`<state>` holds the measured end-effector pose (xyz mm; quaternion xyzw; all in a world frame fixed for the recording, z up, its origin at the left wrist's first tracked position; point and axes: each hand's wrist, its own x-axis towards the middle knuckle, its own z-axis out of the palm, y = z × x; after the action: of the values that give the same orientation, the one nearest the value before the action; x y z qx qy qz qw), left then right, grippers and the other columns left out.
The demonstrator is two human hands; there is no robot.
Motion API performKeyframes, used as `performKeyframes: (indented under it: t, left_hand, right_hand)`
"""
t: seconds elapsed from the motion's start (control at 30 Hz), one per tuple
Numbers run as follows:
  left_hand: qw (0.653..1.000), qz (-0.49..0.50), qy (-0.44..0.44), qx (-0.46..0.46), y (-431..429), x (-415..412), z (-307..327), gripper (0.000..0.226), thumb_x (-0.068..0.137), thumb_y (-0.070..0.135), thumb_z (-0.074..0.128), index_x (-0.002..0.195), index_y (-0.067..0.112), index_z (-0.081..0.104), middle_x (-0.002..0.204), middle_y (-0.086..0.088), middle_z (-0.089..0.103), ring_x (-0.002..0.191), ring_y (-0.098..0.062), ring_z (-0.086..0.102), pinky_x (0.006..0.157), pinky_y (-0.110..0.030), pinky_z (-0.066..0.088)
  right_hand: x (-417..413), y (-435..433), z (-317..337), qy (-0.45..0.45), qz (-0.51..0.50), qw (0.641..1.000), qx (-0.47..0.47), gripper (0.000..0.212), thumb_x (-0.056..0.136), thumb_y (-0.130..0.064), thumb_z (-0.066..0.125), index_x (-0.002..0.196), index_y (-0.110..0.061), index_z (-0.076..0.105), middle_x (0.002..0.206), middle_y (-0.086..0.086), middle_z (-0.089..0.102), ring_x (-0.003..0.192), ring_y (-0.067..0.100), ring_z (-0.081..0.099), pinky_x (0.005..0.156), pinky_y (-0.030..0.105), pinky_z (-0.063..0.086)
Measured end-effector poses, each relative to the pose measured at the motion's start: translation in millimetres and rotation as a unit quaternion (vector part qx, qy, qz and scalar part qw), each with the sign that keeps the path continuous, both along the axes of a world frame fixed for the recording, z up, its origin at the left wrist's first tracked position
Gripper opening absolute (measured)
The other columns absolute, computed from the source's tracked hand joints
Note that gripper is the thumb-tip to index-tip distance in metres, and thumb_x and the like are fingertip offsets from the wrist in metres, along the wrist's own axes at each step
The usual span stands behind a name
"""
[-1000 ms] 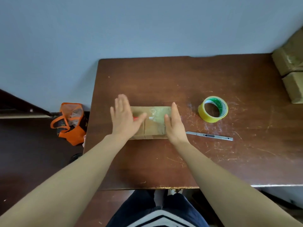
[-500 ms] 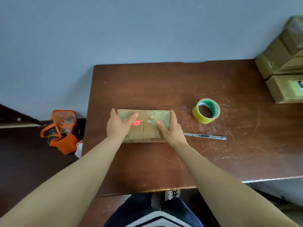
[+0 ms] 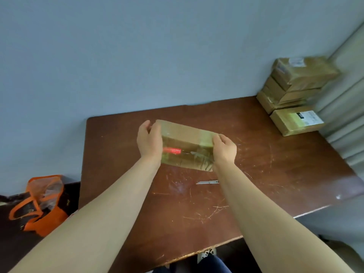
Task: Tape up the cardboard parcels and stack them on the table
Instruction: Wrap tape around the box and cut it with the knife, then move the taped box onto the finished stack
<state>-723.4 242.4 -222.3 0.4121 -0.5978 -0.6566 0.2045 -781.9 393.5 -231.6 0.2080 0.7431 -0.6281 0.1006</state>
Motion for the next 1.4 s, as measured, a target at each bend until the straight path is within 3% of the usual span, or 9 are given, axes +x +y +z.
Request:
performKeyframes:
  t: [0.07, 0.13, 0.4, 0.57, 0.73, 0.9, 1.03, 1.2, 1.4]
  left_hand:
    - [0.999, -0.036, 0.010, -0.020, 14, -15, 7, 0.027, 0.092, 0.039, 0.044, 0.104, 0.024, 0.063, 0.106, 0.006, 0.059, 0.097, -0.013, 0.055, 0.091, -0.036, 0.044]
    - [0.997, -0.052, -0.003, -0.056, 27, -31, 15, 0.033, 0.092, 0.056, 0.042, 0.086, 0.025, 0.055, 0.096, 0.007, 0.053, 0.082, -0.011, 0.050, 0.079, -0.034, 0.041]
    - [0.983, -0.131, -0.006, -0.131, 110, -92, 22, 0.032, 0.099, 0.050, 0.033, 0.111, 0.021, 0.041, 0.093, 0.012, 0.052, 0.085, -0.007, 0.052, 0.064, -0.020, 0.036]
    - [0.969, -0.187, -0.059, -0.153, 168, -142, 25, 0.062, 0.096, 0.060, 0.020, 0.150, 0.029, 0.019, 0.153, 0.003, 0.030, 0.142, -0.024, 0.026, 0.112, -0.036, 0.024]
    - [0.983, -0.113, -0.140, -0.037, 200, -170, 22, 0.061, 0.087, 0.069, 0.036, 0.127, 0.024, 0.048, 0.121, 0.000, 0.057, 0.111, -0.027, 0.055, 0.096, -0.048, 0.047]
    - [0.991, -0.084, -0.093, -0.043, 237, -205, 22, 0.047, 0.090, 0.044, 0.045, 0.128, 0.016, 0.047, 0.112, 0.001, 0.056, 0.101, -0.023, 0.054, 0.081, -0.035, 0.043]
    - [0.985, -0.154, -0.069, -0.039, 280, -228, 19, 0.041, 0.090, 0.040, 0.040, 0.106, 0.011, 0.063, 0.107, -0.009, 0.066, 0.100, -0.029, 0.060, 0.086, -0.042, 0.047]
    - [0.975, -0.213, -0.041, -0.048, 319, -246, 10, 0.039, 0.090, 0.036, 0.039, 0.118, 0.021, 0.063, 0.121, -0.006, 0.061, 0.112, -0.027, 0.055, 0.098, -0.049, 0.045]
    - [0.970, -0.217, -0.089, -0.062, 351, -274, -12, 0.049, 0.095, 0.037, 0.044, 0.144, 0.034, 0.038, 0.141, -0.002, 0.037, 0.124, -0.022, 0.044, 0.110, -0.040, 0.030]
  right_hand:
    - [-13, 16, 6, 0.027, -0.009, 1.000, -0.007, 0.030, 0.092, -0.016, 0.048, 0.108, 0.009, 0.056, 0.082, 0.024, 0.051, 0.076, 0.016, 0.037, 0.067, 0.031, 0.028]
    - [-27, 32, 13, 0.030, -0.024, 0.999, -0.034, 0.027, 0.093, -0.020, 0.053, 0.112, -0.004, 0.062, 0.095, 0.013, 0.063, 0.084, 0.018, 0.055, 0.072, 0.031, 0.046]
    - [-105, 118, 27, -0.017, -0.083, 0.991, -0.103, 0.026, 0.091, -0.044, 0.056, 0.085, -0.020, 0.056, 0.097, 0.003, 0.061, 0.087, 0.019, 0.055, 0.079, 0.034, 0.048]
    - [-152, 178, 25, -0.003, -0.068, 0.989, -0.128, 0.031, 0.093, -0.038, 0.056, 0.120, -0.024, 0.060, 0.116, -0.008, 0.058, 0.106, 0.013, 0.051, 0.093, 0.031, 0.040]
    - [-181, 212, 33, -0.023, -0.062, 0.985, -0.162, 0.020, 0.077, -0.033, 0.067, 0.064, -0.021, 0.058, 0.066, -0.009, 0.055, 0.070, 0.012, 0.049, 0.067, 0.028, 0.039]
    - [-198, 242, 42, 0.014, -0.095, 0.982, -0.164, 0.014, 0.078, -0.039, 0.067, 0.077, -0.025, 0.064, 0.092, -0.009, 0.060, 0.087, 0.008, 0.053, 0.080, 0.031, 0.040]
    - [-201, 277, 42, 0.028, -0.161, 0.981, -0.109, 0.042, 0.083, -0.039, 0.067, 0.122, -0.022, 0.064, 0.119, -0.006, 0.061, 0.106, 0.014, 0.057, 0.087, 0.029, 0.046]
    - [-210, 321, 29, 0.009, -0.206, 0.975, -0.084, 0.011, 0.083, -0.030, 0.064, 0.094, -0.029, 0.068, 0.106, -0.001, 0.068, 0.096, 0.017, 0.063, 0.088, 0.037, 0.054]
    - [-253, 360, 6, 0.011, -0.164, 0.982, -0.094, 0.041, 0.085, -0.012, 0.063, 0.123, -0.027, 0.062, 0.121, 0.001, 0.064, 0.110, 0.021, 0.060, 0.099, 0.039, 0.049]
